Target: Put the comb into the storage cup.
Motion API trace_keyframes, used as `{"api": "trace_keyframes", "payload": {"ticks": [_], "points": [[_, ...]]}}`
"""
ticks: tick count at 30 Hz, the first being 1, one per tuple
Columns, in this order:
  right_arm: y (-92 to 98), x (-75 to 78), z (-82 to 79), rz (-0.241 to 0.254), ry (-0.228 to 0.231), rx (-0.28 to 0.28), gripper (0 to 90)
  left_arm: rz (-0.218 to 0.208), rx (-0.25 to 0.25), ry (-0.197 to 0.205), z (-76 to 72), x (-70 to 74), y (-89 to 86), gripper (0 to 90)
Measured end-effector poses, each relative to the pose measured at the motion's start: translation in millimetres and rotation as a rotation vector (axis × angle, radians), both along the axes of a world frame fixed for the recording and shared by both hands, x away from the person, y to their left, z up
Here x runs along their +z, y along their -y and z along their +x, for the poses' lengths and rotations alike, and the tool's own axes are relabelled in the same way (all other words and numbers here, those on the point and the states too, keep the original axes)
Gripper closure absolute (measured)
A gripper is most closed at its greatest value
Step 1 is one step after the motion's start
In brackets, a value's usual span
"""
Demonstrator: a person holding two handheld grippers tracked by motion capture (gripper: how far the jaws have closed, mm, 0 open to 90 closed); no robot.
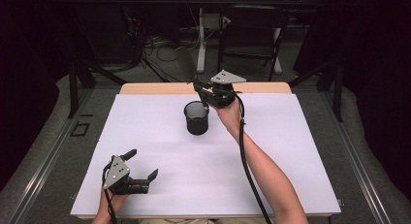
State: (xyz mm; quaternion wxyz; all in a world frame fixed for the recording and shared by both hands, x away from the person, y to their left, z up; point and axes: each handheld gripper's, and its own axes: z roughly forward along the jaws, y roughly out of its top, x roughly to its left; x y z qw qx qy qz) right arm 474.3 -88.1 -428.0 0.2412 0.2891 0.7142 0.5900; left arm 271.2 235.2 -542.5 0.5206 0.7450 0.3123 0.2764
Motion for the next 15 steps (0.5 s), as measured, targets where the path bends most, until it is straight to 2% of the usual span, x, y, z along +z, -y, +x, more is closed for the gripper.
{"api": "trace_keyframes", "payload": {"ticks": [15], "points": [[-5.2, -7.1, 3.1, 0.019, -0.002, 0.010, 72.8, -0.001, 0.001, -0.002, 0.5, -0.2, -0.5, 0.1]]}}
